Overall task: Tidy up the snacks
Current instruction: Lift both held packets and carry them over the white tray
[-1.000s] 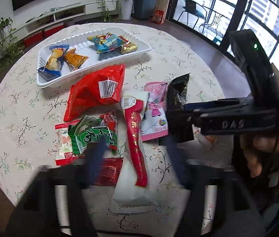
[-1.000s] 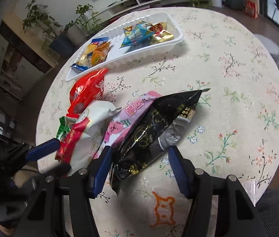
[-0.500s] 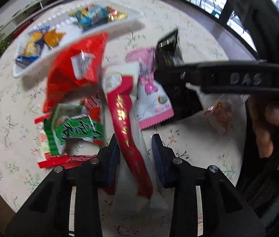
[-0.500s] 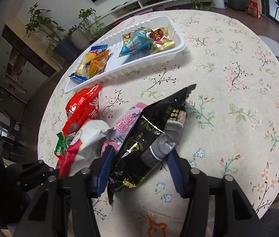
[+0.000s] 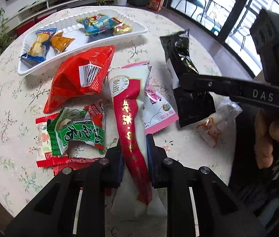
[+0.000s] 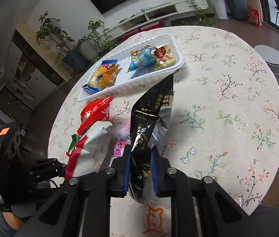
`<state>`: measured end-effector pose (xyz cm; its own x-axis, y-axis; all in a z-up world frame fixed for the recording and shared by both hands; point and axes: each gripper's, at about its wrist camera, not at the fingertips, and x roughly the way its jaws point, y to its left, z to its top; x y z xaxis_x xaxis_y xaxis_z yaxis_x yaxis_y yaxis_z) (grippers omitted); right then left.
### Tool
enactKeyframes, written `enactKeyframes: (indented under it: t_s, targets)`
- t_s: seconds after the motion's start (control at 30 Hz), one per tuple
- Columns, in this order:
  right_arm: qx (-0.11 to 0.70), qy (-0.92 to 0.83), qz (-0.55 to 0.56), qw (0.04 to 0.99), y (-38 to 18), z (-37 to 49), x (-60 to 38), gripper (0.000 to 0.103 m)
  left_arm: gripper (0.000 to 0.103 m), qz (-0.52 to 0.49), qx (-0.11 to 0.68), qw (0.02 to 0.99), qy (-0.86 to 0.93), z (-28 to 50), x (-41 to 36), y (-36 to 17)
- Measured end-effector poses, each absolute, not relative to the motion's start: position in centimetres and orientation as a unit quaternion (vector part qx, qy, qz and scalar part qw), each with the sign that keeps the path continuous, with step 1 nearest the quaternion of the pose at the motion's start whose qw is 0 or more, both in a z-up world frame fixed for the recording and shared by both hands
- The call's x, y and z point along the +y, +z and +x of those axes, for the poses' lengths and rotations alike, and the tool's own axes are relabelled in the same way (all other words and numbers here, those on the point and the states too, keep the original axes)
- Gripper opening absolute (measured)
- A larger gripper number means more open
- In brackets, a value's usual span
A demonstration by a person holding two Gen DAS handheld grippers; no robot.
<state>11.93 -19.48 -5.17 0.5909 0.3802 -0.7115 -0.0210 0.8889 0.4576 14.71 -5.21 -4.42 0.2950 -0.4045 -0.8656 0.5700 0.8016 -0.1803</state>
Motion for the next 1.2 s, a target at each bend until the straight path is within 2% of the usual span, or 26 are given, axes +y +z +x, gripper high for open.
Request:
enactKeyframes:
  t_s: [0.57,0.9,1.2]
  targets:
    - [0.407,0.142,0.23,0.872,-1.5,9.8,-21.0,0.02,0.018,-0.079,0.467,0.809,-0.349,12.8,0.1,1.8]
    - [0.385,0.129,0.215,0.888,1.7,12.1,-23.5,0.02,0.018,-0.099,0.432,0.841,-0.312,19.0,5.3,7.0]
    - [0.368,0.136,0.173,0.903,5.8,18.5,-24.0,0.02,0.018,-0.095,0.427,0.847,-0.302,27.7,4.4,9.8]
